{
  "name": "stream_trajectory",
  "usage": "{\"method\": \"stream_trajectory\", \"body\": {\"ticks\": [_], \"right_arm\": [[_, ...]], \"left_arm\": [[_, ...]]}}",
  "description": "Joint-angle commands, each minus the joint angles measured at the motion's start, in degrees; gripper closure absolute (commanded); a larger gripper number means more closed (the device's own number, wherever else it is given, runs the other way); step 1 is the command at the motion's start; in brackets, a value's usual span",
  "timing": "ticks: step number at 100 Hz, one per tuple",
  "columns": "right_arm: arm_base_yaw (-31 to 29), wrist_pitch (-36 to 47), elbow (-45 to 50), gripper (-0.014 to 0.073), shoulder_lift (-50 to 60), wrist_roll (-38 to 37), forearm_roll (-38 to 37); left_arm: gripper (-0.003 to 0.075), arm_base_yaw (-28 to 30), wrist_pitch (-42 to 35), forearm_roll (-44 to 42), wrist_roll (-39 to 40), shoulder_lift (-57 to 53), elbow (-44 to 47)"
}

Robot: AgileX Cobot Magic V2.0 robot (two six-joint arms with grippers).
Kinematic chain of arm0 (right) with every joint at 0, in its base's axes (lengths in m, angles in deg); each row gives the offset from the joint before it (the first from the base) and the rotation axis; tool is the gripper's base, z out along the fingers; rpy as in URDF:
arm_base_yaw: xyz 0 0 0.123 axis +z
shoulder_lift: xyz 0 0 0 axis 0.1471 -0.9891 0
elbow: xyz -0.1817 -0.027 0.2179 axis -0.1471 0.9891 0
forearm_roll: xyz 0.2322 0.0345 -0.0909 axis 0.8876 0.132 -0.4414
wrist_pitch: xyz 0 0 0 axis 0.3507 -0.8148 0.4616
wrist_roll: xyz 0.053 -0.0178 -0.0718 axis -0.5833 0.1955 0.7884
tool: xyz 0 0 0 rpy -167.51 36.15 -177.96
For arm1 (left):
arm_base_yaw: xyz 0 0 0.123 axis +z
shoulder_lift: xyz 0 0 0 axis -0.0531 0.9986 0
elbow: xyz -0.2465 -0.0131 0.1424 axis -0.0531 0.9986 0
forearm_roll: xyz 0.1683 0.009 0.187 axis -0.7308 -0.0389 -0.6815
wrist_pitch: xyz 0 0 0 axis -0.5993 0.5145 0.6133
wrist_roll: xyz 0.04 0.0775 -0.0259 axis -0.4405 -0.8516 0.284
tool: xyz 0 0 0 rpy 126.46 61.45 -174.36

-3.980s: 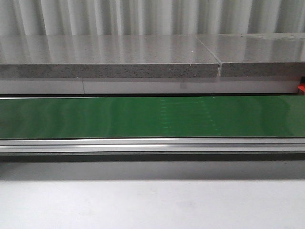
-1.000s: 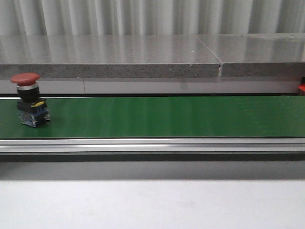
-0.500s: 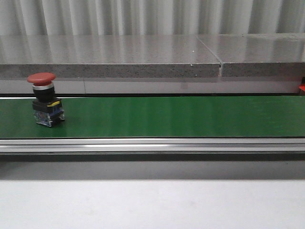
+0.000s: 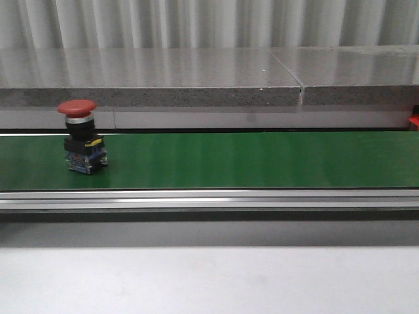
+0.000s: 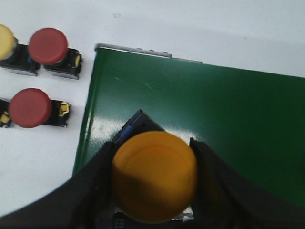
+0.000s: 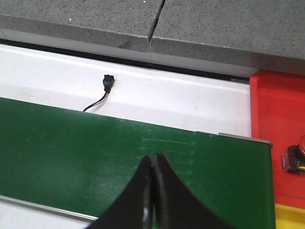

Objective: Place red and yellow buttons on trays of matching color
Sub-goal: 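Set the yellow button on the belt and open the left gripper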

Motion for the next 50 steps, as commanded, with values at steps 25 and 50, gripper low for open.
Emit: {"method": "stream_trajectory", "body": {"ticks": [25,50], "right_arm": [[0.11,3.33,-1.48,0.0686,0.66,0.37,0.57],[0.11,3.33,-1.48,0.0686,0.66,0.37,0.57]], "left_arm": [[0.0741,-1.42,3.2,-0.49,-0.14,6.49,-5.56],[0.0741,-1.42,3.2,-0.87,-0.14,7.96,-5.56]]}}
